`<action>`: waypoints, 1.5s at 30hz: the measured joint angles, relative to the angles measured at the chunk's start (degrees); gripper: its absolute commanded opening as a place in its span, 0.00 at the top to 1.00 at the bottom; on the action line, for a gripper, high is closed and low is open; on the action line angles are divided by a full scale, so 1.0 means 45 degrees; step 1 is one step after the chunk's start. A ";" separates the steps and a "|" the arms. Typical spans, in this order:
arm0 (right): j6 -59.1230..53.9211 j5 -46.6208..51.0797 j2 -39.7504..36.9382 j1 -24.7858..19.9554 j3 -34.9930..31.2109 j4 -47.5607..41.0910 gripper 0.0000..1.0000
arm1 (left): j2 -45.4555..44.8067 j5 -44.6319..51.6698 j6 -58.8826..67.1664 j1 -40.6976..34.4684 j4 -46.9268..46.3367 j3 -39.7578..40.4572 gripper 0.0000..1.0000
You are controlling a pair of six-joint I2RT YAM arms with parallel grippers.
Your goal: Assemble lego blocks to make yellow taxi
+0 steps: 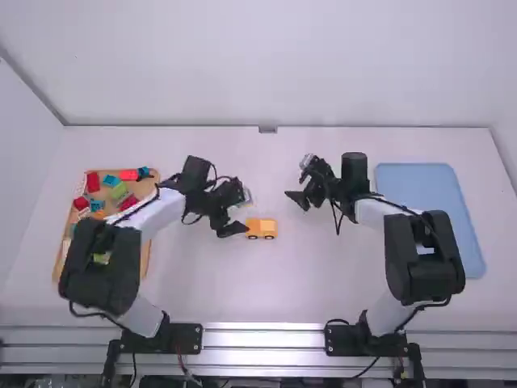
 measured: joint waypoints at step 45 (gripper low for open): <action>0.1608 0.1341 0.0000 0.0131 0.0000 0.3973 0.02 | -0.1972 -1.1186 -1.9662 0.3254 -0.2069 0.1302 0.01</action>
